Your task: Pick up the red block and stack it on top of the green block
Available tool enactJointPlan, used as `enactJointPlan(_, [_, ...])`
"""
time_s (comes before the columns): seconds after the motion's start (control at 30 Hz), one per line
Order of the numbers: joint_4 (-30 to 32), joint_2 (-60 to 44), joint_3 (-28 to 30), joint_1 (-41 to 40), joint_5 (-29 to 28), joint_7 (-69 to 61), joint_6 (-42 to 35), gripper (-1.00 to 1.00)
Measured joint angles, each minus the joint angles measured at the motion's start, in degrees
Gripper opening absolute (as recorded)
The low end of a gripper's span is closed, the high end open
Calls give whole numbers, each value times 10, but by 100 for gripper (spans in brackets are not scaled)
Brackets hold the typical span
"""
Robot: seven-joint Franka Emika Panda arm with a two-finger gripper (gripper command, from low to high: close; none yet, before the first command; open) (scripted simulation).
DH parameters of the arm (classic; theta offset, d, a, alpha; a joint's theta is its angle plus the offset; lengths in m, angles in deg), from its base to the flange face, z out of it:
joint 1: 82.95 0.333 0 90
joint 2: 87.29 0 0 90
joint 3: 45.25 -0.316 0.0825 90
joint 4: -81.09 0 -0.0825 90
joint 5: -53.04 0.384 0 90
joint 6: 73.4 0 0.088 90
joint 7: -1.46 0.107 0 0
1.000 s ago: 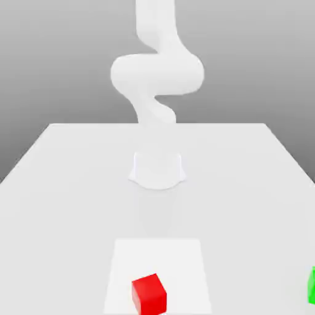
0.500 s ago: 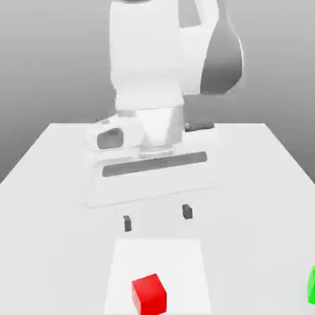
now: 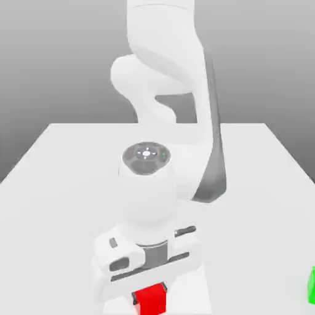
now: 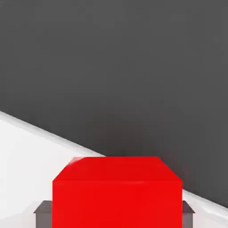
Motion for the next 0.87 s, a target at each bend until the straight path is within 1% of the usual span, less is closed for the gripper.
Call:
enactJointPlan(0.07, [0, 2, 1, 0, -1, 1, -1, -100])
enactJointPlan(0.23, [12, 88, 14, 15, -30, 17, -75, -100])
enactJointPlan(0.6, [-98, 66, -140, 153, -107, -136, -165, -100])
enactJointPlan(0.67, [-123, 33, -161, 181, -129, -158, -159, -100])
enactJointPlan(0.73, [-134, -9, -160, 198, -147, -158, -129, -100])
enactJointPlan(0.77, [-136, -22, -158, 202, -153, -156, -118, 100])
enactJointPlan(0.87, [-136, -22, -158, 202, -153, -156, -118, 100])
